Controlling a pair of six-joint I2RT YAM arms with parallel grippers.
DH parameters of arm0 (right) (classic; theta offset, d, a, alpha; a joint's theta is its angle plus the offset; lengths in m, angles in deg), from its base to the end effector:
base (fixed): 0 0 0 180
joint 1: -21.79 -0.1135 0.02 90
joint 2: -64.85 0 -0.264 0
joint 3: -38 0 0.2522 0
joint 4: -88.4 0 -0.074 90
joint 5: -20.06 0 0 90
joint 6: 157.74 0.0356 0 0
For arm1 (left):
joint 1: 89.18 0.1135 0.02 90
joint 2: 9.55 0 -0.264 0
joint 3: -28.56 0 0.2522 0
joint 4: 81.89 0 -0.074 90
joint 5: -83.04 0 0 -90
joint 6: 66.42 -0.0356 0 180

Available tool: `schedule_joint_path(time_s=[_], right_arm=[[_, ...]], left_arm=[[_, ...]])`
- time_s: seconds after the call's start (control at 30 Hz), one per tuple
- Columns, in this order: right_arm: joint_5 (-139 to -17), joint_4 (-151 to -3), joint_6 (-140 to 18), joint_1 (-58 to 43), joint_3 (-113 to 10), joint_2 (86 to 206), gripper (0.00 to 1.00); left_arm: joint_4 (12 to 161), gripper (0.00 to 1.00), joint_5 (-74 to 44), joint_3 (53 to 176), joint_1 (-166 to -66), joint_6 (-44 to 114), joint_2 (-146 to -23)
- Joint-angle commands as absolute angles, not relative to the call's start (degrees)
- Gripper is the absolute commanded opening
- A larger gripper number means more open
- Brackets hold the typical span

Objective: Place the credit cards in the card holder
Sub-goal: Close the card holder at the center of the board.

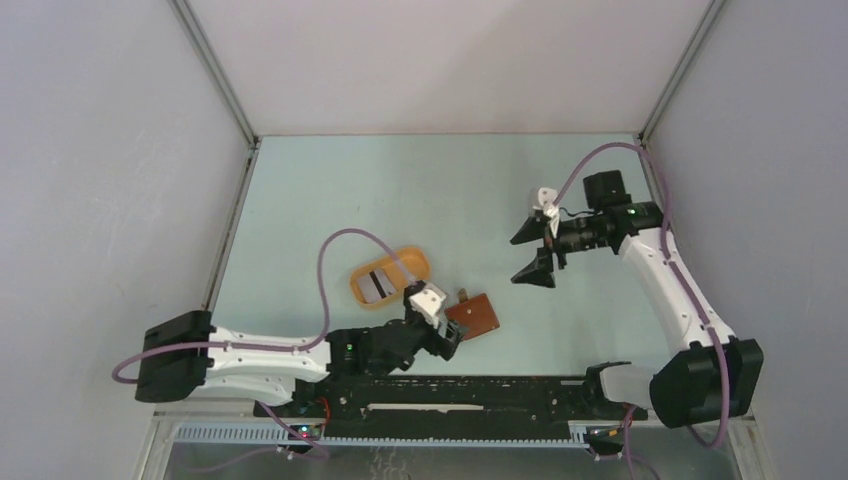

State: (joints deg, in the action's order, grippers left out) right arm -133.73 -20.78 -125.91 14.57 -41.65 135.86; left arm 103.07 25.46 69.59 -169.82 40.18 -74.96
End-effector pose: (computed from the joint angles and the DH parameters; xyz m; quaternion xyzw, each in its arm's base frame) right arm 0.2195 0.0600 0.3217 -0.5521 0.6249 0.3752 0.4049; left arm 0.0575 -0.2317 0.2149 0.2788 0.7501 -0.2656 0.5377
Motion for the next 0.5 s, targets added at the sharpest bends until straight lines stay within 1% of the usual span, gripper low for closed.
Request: schedule_joint_path(time_s=[0.0,0.13,0.2,0.23,0.3,0.47], right_arm=[[-134.44,-18.89,-143.39,7.99,-42.48,140.97,0.98],[-127.60,-19.27,-145.20,0.19,-46.50,148.31,0.99],[-123.31,-18.50,-145.93,-3.39,-49.44,153.70,0.97],[-121.60,-17.58,-146.83,-4.58,-51.15,156.06,0.95],[-118.65,-15.90,-148.11,-6.55,-54.53,160.60,0.90],[-113.14,-14.93,-146.16,-9.47,-60.89,169.32,0.72]], left_arm=[[115.94,0.81,20.54,60.07,-165.15,54.24,-68.60],[121.67,0.78,20.63,52.76,-163.86,58.60,-64.27],[123.32,0.76,20.70,50.13,-163.67,60.12,-62.80],[124.17,0.74,20.72,48.90,-163.59,60.74,-62.41],[125.25,0.73,20.49,47.30,-163.52,61.50,-61.91],[125.95,0.73,21.43,45.40,-163.42,61.64,-62.06]])
